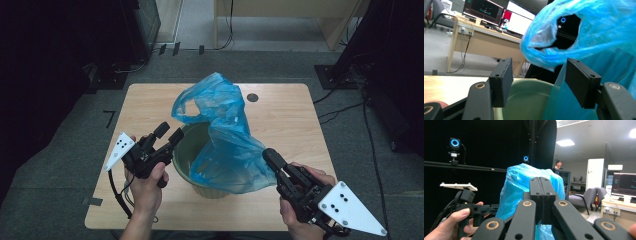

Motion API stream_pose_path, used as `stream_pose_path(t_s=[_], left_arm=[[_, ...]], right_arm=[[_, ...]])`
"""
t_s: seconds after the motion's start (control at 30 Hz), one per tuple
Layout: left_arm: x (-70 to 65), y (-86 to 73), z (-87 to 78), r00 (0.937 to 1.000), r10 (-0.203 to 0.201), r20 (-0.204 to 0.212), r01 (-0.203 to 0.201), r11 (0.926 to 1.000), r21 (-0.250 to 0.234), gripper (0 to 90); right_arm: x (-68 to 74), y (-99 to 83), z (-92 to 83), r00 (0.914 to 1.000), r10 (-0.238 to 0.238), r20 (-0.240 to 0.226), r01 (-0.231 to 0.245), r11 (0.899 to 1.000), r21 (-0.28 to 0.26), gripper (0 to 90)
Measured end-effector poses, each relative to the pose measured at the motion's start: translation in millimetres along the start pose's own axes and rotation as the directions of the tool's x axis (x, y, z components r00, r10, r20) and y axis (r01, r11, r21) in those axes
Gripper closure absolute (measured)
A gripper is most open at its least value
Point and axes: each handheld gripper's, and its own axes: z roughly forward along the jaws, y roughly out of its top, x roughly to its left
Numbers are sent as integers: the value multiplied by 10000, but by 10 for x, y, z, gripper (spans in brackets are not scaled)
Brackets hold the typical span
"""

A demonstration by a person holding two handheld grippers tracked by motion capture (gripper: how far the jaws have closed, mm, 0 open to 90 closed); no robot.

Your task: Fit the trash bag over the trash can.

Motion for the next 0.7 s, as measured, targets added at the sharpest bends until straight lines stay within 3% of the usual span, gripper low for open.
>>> stream_pose_path(t_s=[0.2,0.33,0.43,0.53,0.57,0.7], left_arm=[[54,32,-46,9987,-468,198,476,9979,-430,393],[88,28,-33,9957,-830,408,846,9956,-391,412],[94,20,-51,9959,-803,419,821,9958,-409,565],[114,34,-108,9967,-723,378,745,9954,-598,848],[130,47,-131,9967,-720,377,744,9950,-665,900],[180,142,-254,9982,-476,368,514,9926,-1101,900]], right_arm=[[-2,5,0,9982,-76,-595,77,10000,17,900],[14,1,12,9924,-220,-1210,239,9996,138,900],[33,-2,21,9885,-402,-1458,449,9986,296,900],[22,1,16,9889,-424,-1424,478,9983,342,900],[7,4,12,9901,-397,-1347,448,9984,349,900],[-91,28,-24,9963,-282,-809,310,9989,342,900]])
